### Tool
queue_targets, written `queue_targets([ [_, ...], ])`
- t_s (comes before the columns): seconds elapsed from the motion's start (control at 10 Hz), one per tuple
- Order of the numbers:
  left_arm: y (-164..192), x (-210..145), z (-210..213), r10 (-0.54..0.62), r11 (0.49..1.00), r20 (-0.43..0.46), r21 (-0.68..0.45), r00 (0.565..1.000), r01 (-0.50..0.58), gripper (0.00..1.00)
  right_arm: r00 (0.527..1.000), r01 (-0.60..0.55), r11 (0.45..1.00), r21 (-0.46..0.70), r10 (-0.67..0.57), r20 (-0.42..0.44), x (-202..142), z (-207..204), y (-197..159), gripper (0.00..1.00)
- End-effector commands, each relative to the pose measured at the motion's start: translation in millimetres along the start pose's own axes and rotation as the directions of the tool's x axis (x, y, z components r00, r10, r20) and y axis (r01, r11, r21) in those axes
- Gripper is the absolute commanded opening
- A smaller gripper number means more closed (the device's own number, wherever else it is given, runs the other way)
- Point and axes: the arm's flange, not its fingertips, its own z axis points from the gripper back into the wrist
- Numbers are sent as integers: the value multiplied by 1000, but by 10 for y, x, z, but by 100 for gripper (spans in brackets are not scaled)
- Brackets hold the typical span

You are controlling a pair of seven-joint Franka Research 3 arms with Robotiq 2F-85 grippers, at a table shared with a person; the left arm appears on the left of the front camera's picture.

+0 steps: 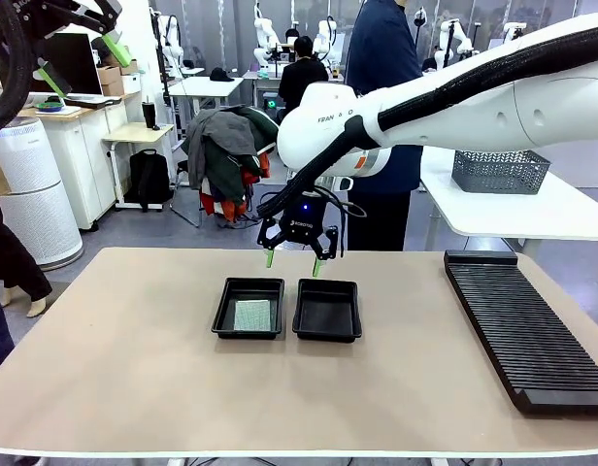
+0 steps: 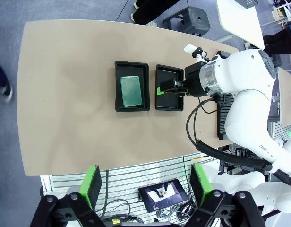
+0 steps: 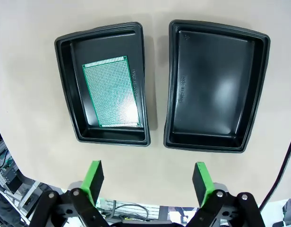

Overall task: Inspect and transfer BCBs to ESD trays.
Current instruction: Pick up the ESD tray and place it on the left side of the table.

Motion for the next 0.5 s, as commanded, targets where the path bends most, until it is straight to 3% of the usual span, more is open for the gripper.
queue_targets([
  [0.0,14,-7,-15,-8,1000,-3,1,1000,8,100,1000,3,1000,3,-3,-6,-7,-13,4,100],
  [0.4,14,-7,-15,-8,1000,-3,1,1000,8,100,1000,3,1000,3,-3,-6,-7,-13,4,100],
])
